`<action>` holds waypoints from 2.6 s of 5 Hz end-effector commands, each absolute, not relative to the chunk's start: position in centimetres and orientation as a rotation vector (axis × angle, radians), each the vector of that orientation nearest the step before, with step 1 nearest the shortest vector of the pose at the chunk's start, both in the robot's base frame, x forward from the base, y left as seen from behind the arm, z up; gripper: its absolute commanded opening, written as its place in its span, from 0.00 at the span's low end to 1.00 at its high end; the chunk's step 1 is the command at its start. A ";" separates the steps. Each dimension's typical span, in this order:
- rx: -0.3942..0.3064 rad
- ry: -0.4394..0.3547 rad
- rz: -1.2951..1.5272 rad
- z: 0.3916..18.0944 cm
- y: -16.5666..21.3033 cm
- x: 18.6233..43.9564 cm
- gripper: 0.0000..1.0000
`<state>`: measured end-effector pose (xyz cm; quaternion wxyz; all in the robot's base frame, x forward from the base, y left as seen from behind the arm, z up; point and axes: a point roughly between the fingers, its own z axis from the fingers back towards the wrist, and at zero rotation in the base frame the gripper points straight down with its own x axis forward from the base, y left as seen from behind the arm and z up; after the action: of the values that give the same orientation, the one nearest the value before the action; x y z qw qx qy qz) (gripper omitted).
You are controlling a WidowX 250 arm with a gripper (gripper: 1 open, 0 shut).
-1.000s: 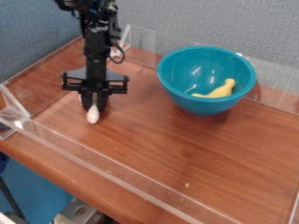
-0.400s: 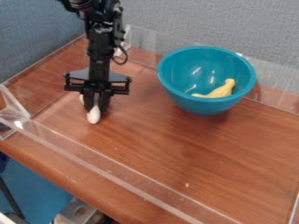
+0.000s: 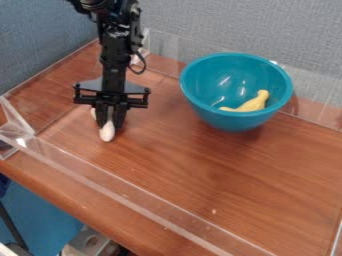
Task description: Put the mushroom in the blue bowl
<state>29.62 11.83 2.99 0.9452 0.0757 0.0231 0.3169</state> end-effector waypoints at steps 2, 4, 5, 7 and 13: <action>0.146 0.049 0.640 3.3 10.8 30.0 0.00; 0.143 0.067 0.650 3.2 10.7 29.8 0.00; 0.141 0.075 0.654 3.2 10.6 29.6 0.00; 0.137 0.092 0.661 3.2 10.4 29.4 0.00; -0.047 -0.080 0.253 16.3 4.9 33.7 0.00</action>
<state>33.41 4.82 14.28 0.9913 -0.0252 -0.0080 0.1290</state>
